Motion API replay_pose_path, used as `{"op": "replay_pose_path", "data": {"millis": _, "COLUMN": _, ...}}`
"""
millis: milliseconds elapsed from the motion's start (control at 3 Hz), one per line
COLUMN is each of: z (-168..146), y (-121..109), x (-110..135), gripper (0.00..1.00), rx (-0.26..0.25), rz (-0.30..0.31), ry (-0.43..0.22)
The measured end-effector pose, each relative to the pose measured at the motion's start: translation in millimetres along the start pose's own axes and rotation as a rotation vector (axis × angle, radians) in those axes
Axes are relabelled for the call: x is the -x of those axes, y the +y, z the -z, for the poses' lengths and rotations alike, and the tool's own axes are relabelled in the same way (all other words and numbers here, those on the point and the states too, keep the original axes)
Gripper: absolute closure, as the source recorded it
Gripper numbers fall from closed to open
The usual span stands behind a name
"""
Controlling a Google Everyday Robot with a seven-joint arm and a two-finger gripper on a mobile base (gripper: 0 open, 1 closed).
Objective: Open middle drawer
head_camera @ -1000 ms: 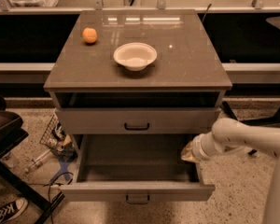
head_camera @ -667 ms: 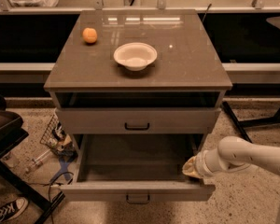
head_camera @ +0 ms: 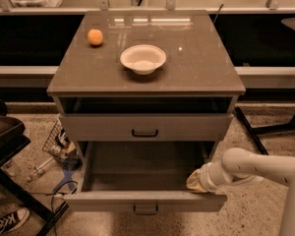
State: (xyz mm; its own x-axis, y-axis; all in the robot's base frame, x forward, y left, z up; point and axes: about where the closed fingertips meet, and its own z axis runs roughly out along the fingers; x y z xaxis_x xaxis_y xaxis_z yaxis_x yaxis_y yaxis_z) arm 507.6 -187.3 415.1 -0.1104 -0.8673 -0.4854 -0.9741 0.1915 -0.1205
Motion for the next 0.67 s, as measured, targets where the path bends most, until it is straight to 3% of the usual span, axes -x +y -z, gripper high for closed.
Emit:
{"op": "replay_pose_path", "data": {"millis": 333, "z": -18.5, "y": 29.0, "x": 5.1, "gripper": 1.0, "rx": 0.015, "rz": -0.024, "ry": -0.01}}
{"op": "replay_pose_path", "data": {"millis": 667, "z": -17.5, "y": 27.8, "x": 5.2, "gripper": 1.0, "rx": 0.015, "rz": -0.024, "ry": -0.01}}
